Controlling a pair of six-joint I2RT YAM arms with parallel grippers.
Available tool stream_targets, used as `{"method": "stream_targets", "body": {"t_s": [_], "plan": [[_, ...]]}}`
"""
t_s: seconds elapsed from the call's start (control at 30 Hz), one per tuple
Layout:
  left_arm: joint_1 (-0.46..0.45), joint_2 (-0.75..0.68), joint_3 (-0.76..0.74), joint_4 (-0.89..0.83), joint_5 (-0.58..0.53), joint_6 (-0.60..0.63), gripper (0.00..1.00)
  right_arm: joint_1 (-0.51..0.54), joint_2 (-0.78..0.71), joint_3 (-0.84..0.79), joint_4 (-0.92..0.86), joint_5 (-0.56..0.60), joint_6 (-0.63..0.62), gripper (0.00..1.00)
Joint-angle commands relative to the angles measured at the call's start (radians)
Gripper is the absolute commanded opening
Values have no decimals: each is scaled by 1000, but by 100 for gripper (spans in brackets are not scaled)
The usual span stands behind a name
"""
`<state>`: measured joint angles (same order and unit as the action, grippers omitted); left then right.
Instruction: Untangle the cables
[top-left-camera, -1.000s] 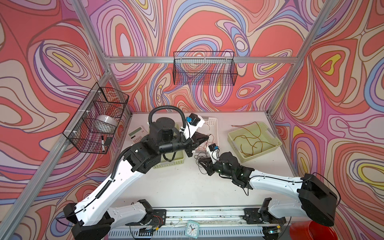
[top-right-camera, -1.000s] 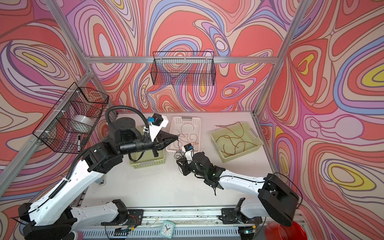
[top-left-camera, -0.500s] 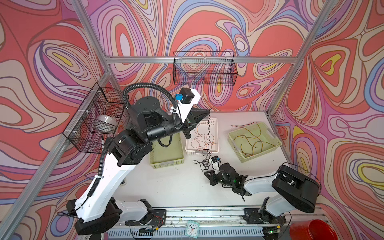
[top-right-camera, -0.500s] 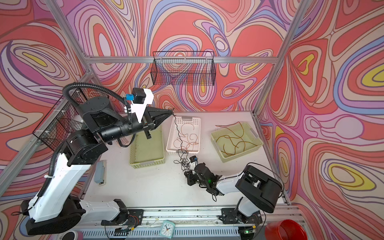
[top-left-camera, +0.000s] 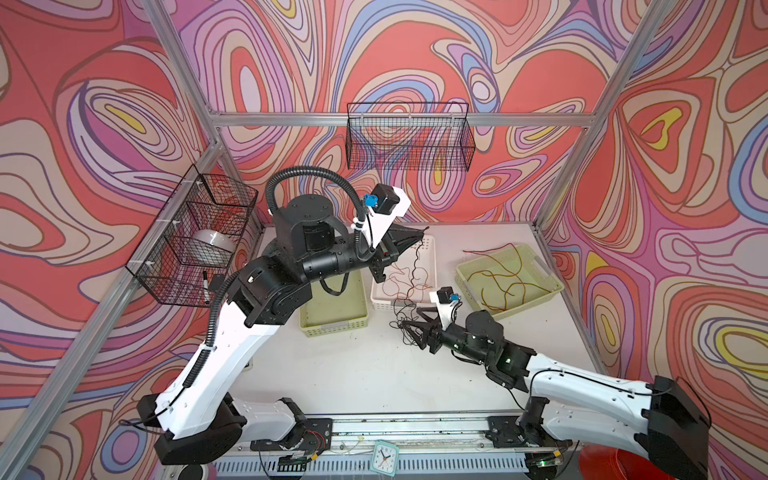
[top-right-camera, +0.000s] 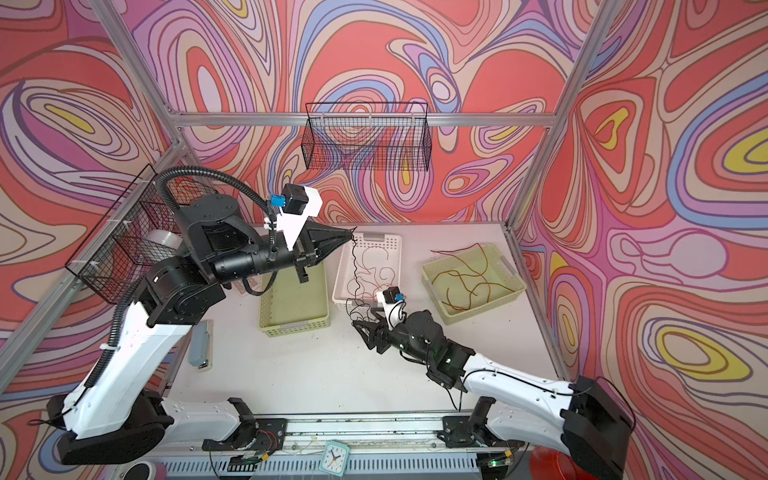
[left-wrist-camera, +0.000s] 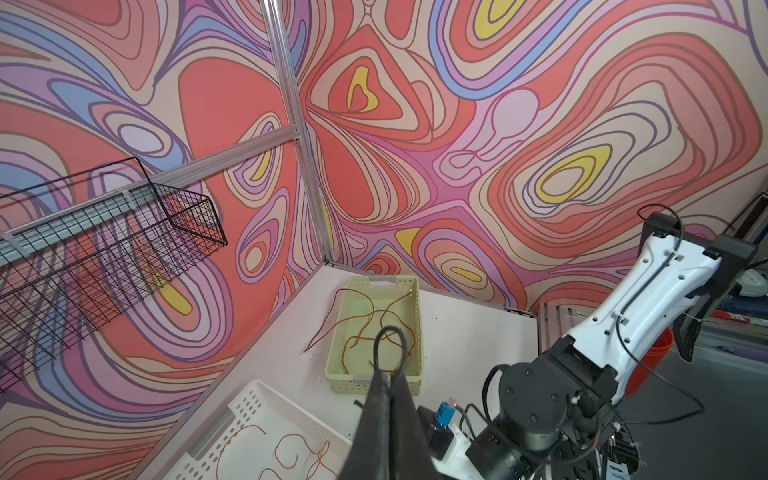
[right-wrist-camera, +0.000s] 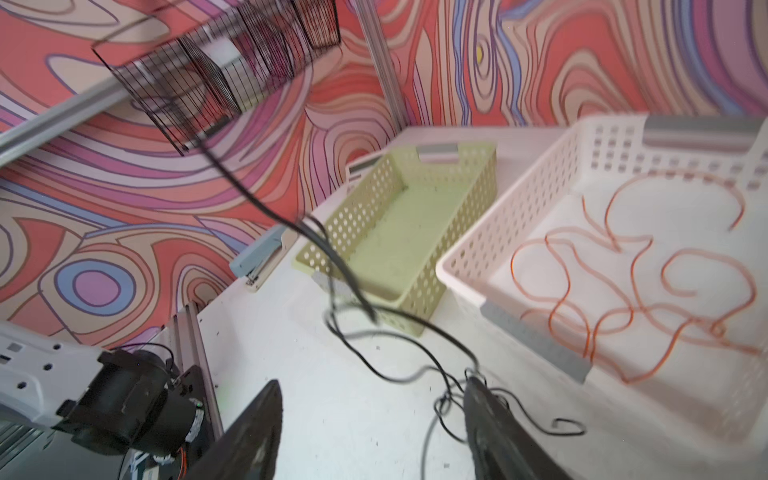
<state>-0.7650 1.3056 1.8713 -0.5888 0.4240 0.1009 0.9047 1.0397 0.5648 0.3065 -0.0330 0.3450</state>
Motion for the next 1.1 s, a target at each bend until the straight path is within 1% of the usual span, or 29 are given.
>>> {"method": "stream_targets", "body": {"t_s": [0.0,0.1,0.23,0.3,0.4,0.47,0.53,0.6,0.73,0.83,0.93,1.0,1.07], "plan": [[3,-1,-6,12,44,-9,0,5,29,46,-163,74,-98,75],[3,0,-3,22,60,-18,0,5,81,81,-174,111,-142,74],[3,1,5,23,72,-24,0,2,94,79,-162,168,-172,72],[3,3,11,23,79,-25,0,2,84,64,-138,170,-186,70],[3,5,21,23,86,-23,0,2,65,47,-135,155,-215,64],[3,9,32,18,94,-19,0,1,30,29,-139,112,-241,62],[3,14,44,-1,92,-9,0,-7,-15,18,-160,96,-242,67],[3,17,47,-12,98,4,0,-12,-47,24,-228,78,-250,72],[3,20,56,-30,105,25,0,-12,-125,20,-339,81,-278,75],[3,27,74,-51,116,34,0,-13,-174,21,-405,126,-319,75],[3,29,76,-51,133,25,0,-12,-202,16,-419,150,-386,75],[2,30,77,-49,152,15,0,-13,-190,18,-418,221,-428,75],[4,32,71,-46,166,1,0,-16,-157,15,-366,265,-470,75]]}}
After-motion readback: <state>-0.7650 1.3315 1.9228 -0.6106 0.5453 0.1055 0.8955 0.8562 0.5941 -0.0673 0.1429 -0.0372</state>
